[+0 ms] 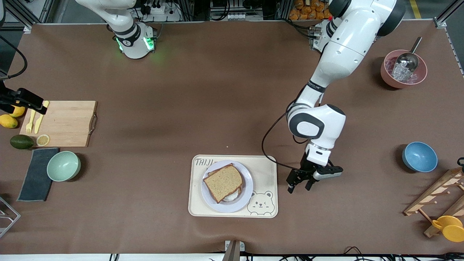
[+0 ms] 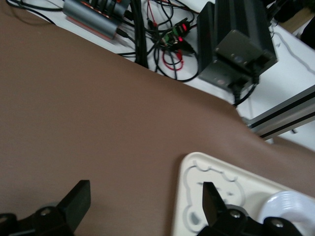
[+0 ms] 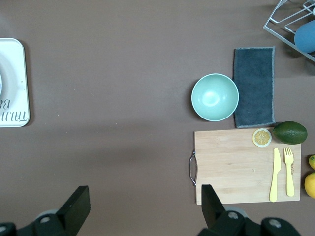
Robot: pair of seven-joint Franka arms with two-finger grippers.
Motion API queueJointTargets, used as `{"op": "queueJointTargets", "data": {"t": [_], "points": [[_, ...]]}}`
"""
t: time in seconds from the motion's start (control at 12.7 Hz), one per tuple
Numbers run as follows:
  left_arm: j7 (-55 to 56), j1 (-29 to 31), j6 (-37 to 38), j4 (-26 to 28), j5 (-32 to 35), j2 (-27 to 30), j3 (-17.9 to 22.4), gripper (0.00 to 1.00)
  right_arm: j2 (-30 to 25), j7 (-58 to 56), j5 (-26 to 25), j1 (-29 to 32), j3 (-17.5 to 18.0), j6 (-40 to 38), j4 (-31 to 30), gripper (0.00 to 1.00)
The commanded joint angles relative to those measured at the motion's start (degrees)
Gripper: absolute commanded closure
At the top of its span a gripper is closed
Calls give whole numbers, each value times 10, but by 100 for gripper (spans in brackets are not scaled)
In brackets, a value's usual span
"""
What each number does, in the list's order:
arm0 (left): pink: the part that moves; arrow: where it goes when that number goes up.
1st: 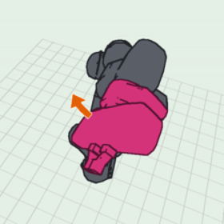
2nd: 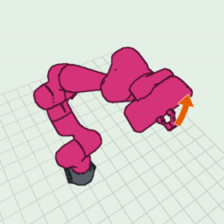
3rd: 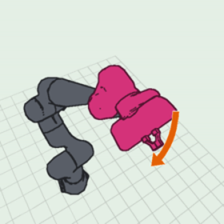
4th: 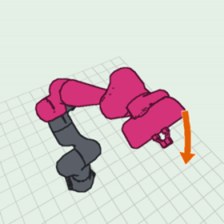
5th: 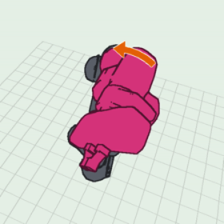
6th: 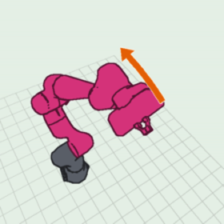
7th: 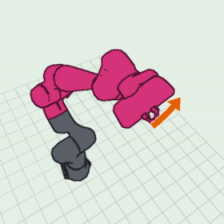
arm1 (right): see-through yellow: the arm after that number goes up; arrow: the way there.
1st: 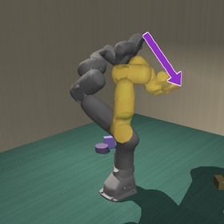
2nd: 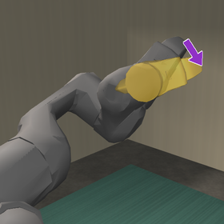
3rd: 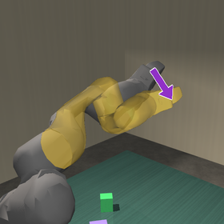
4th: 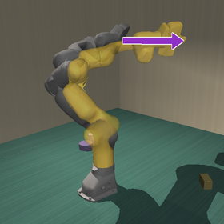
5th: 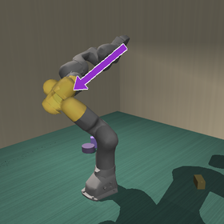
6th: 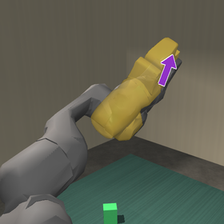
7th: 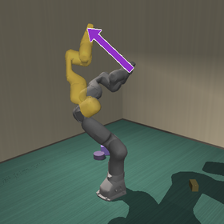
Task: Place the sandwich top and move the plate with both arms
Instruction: 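Open the left gripper and lift it off the plate rim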
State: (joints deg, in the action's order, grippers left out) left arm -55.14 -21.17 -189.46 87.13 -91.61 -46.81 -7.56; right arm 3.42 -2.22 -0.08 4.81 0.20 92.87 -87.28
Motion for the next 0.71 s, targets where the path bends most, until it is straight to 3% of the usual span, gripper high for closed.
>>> {"op": "queueJointTargets", "data": {"t": [0.0, 0.08, 0.32, 0.55, 0.63], "points": [[-8, 21, 9, 86, 69, 51, 4, 0, 6, 7, -3, 9, 7, -11, 15, 0], [-8, 25, 42, 117, 97, 75, 9, 0, 6, 8, -3, 9, 7, -11, 15, 0], [-3, -8, 148, 215, 171, 152, 99, 0, 5, 8, -3, 9, 7, -12, 15, 0], [19, -96, 267, 276, 255, 209, 242, 0, 5, 8, -2, 9, 7, -16, 15, 0], [54, -139, 322, 286, 319, 224, 310, 0, 6, 8, -2, 10, 7, -16, 15, 0]]}}
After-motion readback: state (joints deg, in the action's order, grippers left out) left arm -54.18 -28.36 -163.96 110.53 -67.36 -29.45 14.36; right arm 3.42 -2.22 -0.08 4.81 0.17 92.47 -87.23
